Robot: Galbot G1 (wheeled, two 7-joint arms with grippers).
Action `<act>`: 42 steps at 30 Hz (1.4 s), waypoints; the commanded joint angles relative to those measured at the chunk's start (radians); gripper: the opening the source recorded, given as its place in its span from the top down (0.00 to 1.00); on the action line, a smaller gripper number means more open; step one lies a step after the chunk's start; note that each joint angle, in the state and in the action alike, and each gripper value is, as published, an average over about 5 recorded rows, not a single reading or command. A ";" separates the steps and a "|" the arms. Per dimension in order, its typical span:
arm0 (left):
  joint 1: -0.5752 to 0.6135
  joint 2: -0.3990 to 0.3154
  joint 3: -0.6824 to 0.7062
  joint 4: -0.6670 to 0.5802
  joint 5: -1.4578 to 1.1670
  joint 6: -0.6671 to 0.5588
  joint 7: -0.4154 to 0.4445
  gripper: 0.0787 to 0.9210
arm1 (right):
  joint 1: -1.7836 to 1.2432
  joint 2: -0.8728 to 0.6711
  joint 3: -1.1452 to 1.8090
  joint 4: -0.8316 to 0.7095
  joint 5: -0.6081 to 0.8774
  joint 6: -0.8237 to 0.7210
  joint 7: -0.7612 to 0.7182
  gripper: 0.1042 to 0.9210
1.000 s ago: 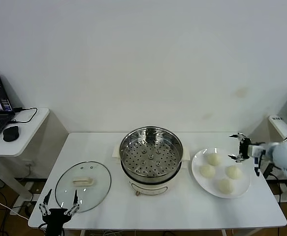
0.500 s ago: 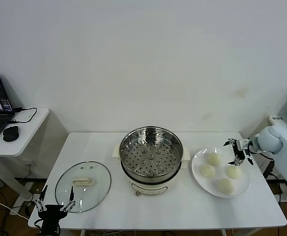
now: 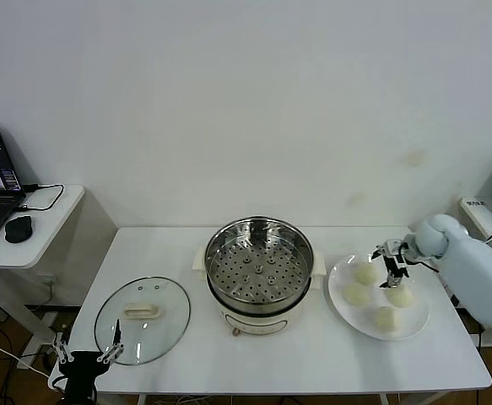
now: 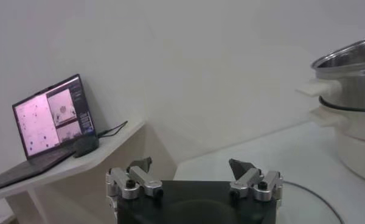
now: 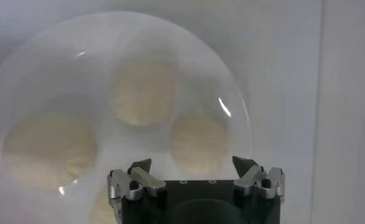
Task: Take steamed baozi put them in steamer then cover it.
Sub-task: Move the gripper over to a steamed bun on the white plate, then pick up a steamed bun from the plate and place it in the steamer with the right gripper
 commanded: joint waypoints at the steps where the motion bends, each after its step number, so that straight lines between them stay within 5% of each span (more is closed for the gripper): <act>1: 0.000 0.000 -0.002 0.002 0.001 0.000 0.000 0.12 | 0.032 0.074 -0.027 -0.107 -0.026 0.000 0.006 0.12; 13: -0.003 -0.003 -0.002 0.002 0.003 -0.005 0.000 0.12 | 0.039 0.106 -0.029 -0.149 -0.060 -0.006 0.002 0.13; 28: 0.002 -0.006 0.000 -0.009 0.004 -0.008 -0.001 0.12 | 0.043 0.070 -0.044 -0.096 -0.025 -0.015 -0.007 0.38; 42: 0.005 -0.001 0.009 -0.024 0.003 -0.005 0.000 0.12 | 0.409 -0.228 -0.387 0.354 0.369 -0.113 -0.073 0.38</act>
